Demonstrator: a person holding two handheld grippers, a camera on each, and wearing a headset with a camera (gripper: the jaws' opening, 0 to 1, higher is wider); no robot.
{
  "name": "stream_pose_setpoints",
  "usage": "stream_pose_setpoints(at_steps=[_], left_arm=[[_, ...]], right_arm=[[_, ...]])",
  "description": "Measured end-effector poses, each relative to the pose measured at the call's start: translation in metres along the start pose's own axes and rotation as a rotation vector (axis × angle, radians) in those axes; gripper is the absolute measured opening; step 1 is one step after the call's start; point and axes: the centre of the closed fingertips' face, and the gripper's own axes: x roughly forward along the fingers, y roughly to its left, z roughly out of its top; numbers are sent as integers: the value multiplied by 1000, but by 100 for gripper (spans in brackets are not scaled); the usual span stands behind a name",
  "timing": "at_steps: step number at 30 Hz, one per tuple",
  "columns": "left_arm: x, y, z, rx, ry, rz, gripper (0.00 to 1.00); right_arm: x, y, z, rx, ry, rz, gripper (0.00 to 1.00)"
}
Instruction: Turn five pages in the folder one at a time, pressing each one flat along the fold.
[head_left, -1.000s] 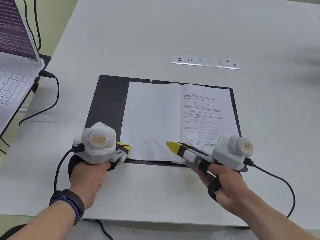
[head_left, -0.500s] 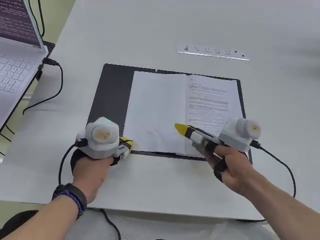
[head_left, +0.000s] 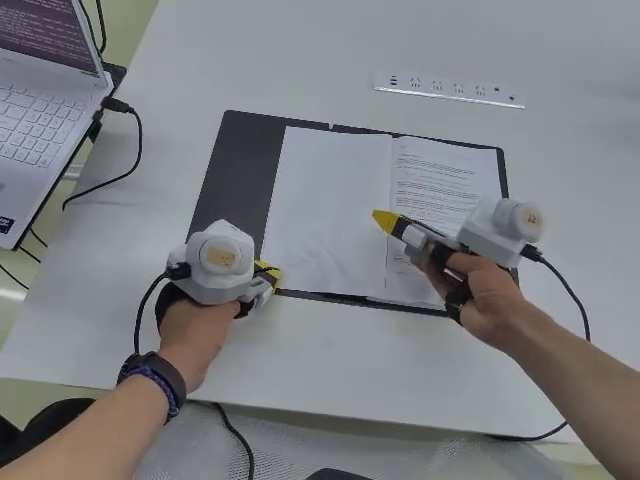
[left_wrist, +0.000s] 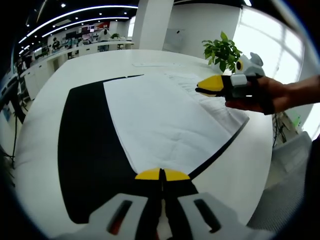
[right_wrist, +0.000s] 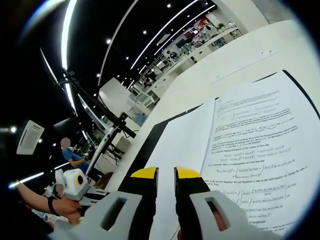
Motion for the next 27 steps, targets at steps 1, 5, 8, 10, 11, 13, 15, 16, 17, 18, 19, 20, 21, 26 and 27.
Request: stream_pose_setpoints(at_steps=[1, 5, 8, 10, 11, 13, 15, 16, 17, 18, 19, 20, 21, 26, 27], left_arm=[[1, 1, 0, 1, 1, 0, 0], [2, 2, 0, -1, 4, -2, 0], [4, 5, 0, 1, 6, -1, 0], [4, 5, 0, 1, 6, -1, 0], [5, 5, -1, -1, 7, -2, 0], [6, 6, -1, -5, 8, -2, 0], [6, 6, -2, -6, 10, -1, 0], [7, 7, -3, -7, 10, -1, 0], [7, 7, -3, -7, 10, -1, 0], [8, 8, -3, -6, 9, -1, 0], [8, 8, -3, -6, 9, -1, 0], [8, 8, -4, -6, 9, -2, 0], [9, 9, -4, -7, 9, -3, 0], [10, 9, -4, -3, 9, -6, 0], [10, 9, -4, -2, 9, -6, 0]], right_arm=[[1, -2, 0, -3, 5, -4, 11], [6, -14, 5, -2, 3, -21, 9], [11, -20, 11, 14, -11, -35, 5], [14, -25, 11, 17, -11, -44, 2], [17, -28, 11, 20, -9, -47, 1], [18, -27, 8, 24, -2, -58, 0], [20, -26, 7, 30, -3, -63, 0], [20, -25, 6, 30, -4, -65, 0], [21, -24, 6, 26, -4, -67, 0], [21, -25, 4, 19, -1, -75, 0], [21, -24, 4, 19, 1, -73, 0], [21, -22, 5, 19, -10, -66, 0], [21, -23, 6, 23, -17, -70, 0], [21, -22, 9, 26, -36, -66, 0], [22, -22, 11, 29, -44, -67, 0]])
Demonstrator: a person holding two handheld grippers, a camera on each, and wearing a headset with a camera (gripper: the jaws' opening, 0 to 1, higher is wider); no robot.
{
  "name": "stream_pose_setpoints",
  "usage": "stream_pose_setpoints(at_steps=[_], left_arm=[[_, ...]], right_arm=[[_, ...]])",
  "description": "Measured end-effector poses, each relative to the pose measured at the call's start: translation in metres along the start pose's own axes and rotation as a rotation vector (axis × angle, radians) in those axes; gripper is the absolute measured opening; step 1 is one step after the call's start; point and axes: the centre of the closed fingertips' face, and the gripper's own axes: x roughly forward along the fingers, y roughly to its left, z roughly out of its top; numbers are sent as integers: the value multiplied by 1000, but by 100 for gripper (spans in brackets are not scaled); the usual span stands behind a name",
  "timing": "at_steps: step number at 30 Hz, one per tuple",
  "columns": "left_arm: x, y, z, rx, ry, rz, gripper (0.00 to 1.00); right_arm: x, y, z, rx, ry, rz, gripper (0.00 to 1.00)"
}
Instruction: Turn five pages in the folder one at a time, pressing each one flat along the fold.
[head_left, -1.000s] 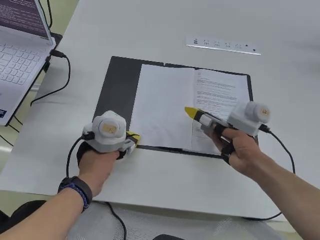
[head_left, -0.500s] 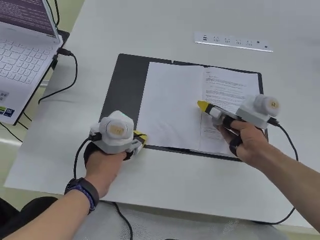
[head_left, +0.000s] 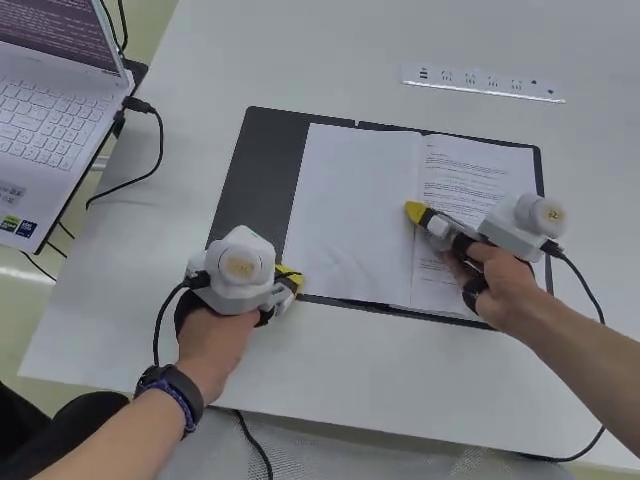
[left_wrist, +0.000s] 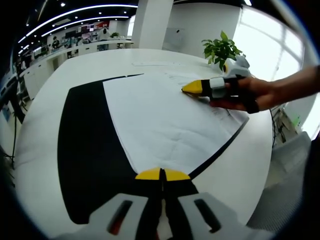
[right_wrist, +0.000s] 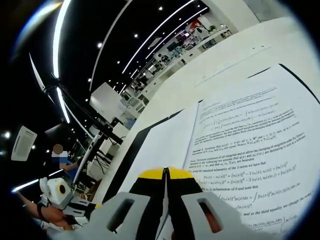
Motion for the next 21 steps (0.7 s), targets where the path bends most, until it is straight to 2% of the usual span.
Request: stream_pose_setpoints(at_steps=[21], left_arm=[[0, 0, 0, -20, -13, 0, 0]], right_arm=[[25, -18, 30, 55, -80, -45, 0]])
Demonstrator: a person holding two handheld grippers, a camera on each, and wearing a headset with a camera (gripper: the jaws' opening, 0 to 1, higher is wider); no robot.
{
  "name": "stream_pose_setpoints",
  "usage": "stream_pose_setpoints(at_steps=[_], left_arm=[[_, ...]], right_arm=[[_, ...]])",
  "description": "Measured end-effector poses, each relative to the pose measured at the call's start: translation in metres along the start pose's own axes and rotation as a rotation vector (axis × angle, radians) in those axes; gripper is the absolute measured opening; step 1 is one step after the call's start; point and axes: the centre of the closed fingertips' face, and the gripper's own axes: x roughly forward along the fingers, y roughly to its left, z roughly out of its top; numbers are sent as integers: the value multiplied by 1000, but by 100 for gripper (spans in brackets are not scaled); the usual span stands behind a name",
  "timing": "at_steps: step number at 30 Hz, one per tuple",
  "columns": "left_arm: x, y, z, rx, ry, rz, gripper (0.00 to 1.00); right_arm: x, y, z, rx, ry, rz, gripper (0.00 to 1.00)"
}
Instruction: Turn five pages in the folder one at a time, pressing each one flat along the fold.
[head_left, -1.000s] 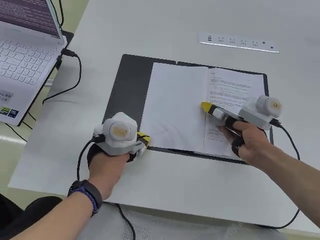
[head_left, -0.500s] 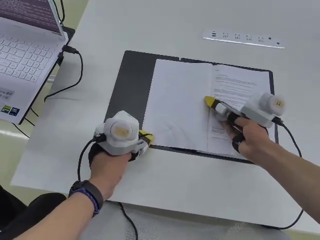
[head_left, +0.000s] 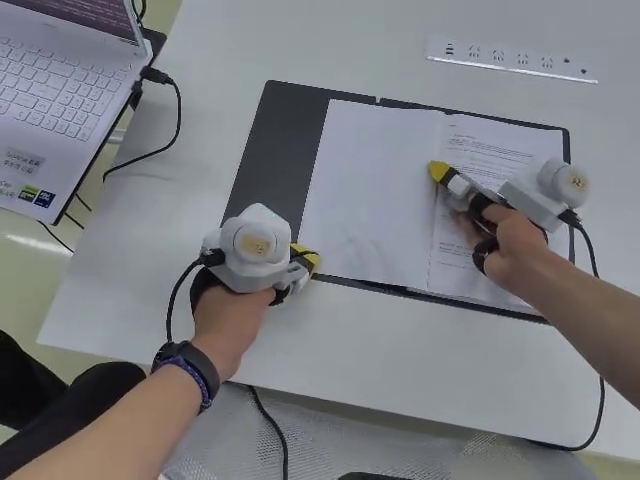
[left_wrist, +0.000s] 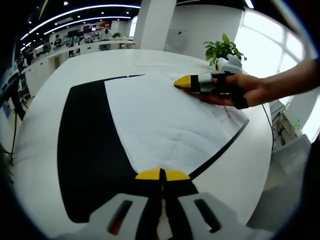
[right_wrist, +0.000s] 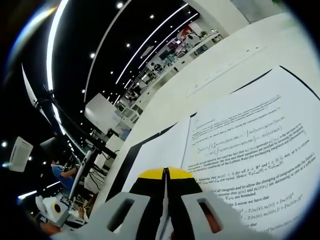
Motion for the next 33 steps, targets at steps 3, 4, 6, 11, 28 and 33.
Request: stream_pose_setpoints(at_steps=[3, 4, 6, 11, 28, 33], left_arm=[[0, 0, 0, 0, -1, -2, 0], [0, 0, 0, 0, 0, -3, 0], [0, 0, 0, 3, 1, -5, 0], [0, 0, -1, 1, 1, -5, 0], [-1, 0, 1, 5, -1, -6, 0], [0, 1, 1, 18, 2, -7, 0]], right_arm=[[5, -3, 5, 19, -23, -12, 0], [6, -5, 6, 23, -28, -15, 0], [9, -7, 9, 30, -40, -21, 0], [14, -10, 14, 46, -63, -31, 0], [26, -13, 29, 67, -125, -48, 0], [29, -12, 34, 73, -136, -54, 0]])
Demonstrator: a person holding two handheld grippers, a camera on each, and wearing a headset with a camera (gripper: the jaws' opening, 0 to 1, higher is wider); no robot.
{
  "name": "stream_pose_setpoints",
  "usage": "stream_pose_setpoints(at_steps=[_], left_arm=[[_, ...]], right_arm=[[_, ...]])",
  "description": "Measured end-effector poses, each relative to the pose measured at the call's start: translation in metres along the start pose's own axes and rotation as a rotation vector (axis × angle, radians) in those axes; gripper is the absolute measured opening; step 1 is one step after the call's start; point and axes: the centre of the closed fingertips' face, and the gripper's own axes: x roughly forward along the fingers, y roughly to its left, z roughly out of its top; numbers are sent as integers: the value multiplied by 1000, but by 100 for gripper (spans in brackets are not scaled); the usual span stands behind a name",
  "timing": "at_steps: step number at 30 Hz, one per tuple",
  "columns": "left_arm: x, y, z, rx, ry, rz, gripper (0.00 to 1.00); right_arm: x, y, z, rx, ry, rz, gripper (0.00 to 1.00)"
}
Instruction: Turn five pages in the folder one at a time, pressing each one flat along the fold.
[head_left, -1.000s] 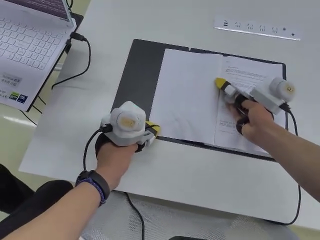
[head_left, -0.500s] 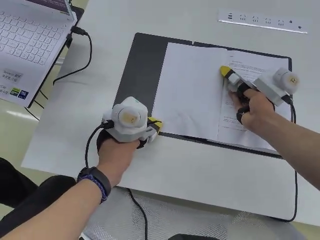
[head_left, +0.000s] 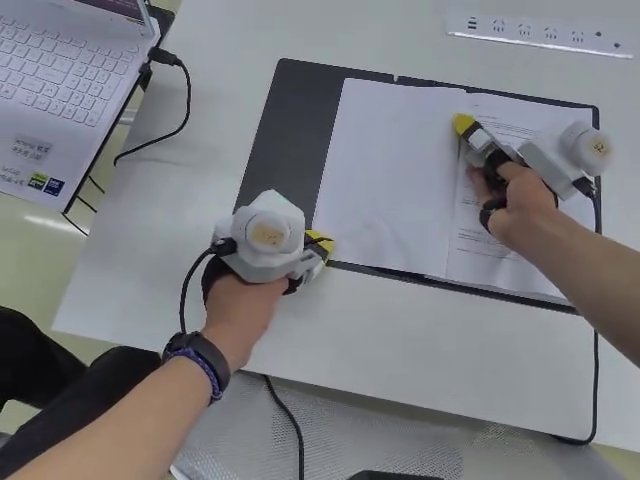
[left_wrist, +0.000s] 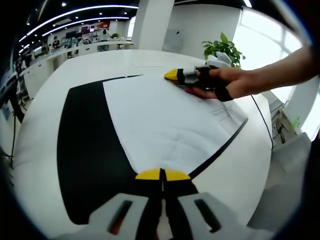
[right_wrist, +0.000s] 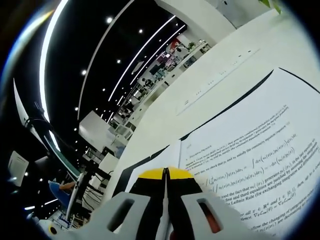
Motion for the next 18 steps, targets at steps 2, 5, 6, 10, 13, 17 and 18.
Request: stream_pose_setpoints(at_steps=[2, 5, 6, 10, 13, 17, 18], left_arm=[[0, 0, 0, 0, 0, -1, 0], [0, 0, 0, -1, -1, -1, 0], [1, 0, 0, -2, -1, 0, 0], [1, 0, 0, -1, -2, -1, 0], [1, 1, 0, -4, -2, -5, 0], [0, 0, 0, -4, -3, -7, 0], [0, -1, 0, -5, -3, -7, 0]], right_arm=[[2, 0, 2, -2, -4, -3, 0], [5, 0, 4, -7, -6, -9, 0], [7, 0, 5, -9, -6, -11, 0], [20, -10, 12, -16, 3, -21, 0], [25, -10, 17, -22, 5, -27, 0], [29, -18, 26, 7, -22, -40, 0], [29, -19, 27, 10, -24, -41, 0]])
